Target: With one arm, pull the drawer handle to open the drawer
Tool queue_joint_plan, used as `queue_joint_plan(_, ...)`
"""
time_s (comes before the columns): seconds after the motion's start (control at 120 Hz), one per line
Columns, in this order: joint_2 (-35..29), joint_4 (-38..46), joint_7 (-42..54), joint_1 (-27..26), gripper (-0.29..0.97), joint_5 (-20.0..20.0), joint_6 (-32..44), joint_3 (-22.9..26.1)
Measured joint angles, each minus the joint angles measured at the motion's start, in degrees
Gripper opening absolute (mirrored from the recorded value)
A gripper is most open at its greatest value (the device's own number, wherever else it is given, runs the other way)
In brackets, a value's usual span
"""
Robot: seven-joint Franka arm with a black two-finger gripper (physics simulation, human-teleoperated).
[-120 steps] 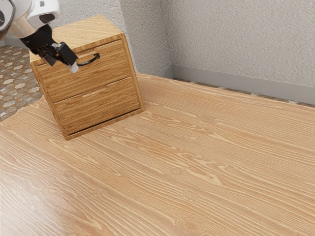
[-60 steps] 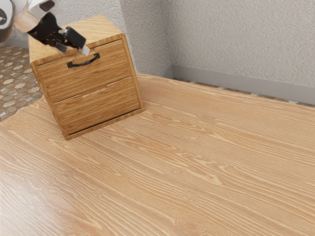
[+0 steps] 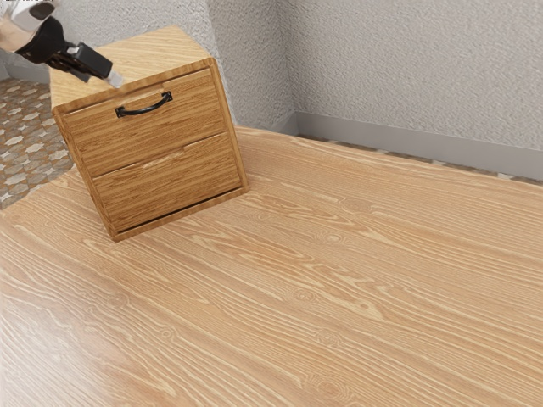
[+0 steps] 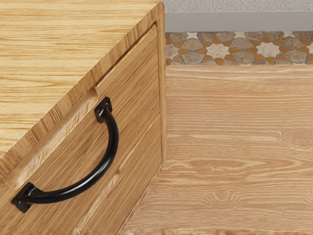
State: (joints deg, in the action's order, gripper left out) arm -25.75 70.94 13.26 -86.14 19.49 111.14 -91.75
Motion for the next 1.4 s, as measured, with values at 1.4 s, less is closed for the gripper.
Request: queue_joint_plan(1.4, -11.2, 0.4, 12.5, -18.8, 0.7, 17.2, 8.5, -13.9)
